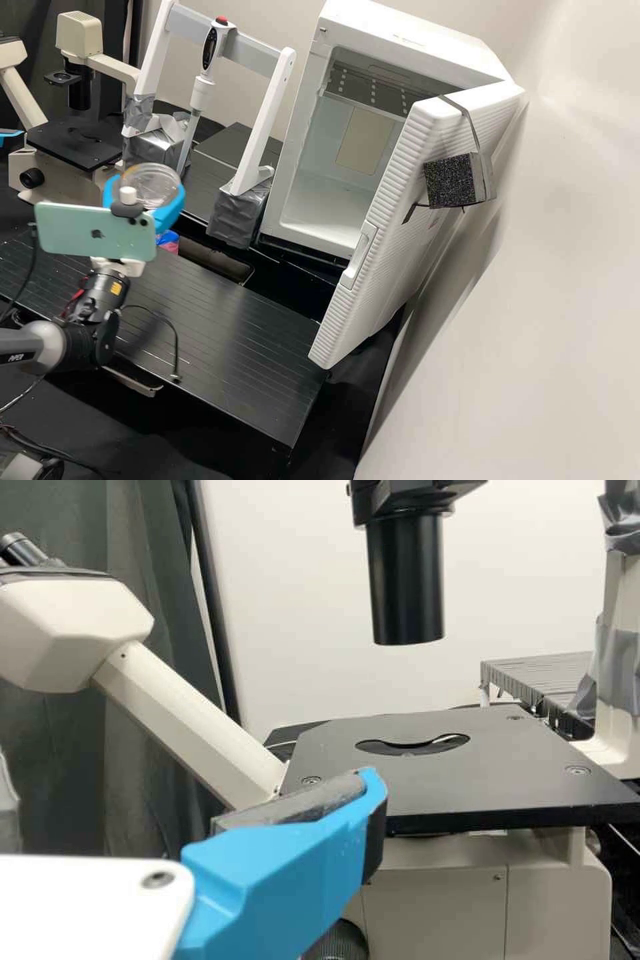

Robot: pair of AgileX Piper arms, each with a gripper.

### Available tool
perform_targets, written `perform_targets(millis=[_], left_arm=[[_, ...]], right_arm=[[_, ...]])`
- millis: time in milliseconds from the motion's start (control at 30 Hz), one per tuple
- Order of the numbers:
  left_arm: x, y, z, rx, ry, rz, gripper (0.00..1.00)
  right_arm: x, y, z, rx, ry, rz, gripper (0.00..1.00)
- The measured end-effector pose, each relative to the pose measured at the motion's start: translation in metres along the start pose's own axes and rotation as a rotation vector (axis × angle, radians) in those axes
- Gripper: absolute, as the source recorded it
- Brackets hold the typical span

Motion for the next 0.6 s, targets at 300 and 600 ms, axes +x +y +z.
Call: perform_targets(millis=[300,600], left_arm=[[0.000,0.000,0.000,0.000,0.000,0.000,1.00],[0.000,0.000,0.000,0.000,0.000,0.000,1.00]], right_arm=[[0.048,-0.029,-0.035,0.026,0.102,-0.185,0.00],[0.104,-0.040,-0.063,0.019,0.158,-0.282,0.00]])
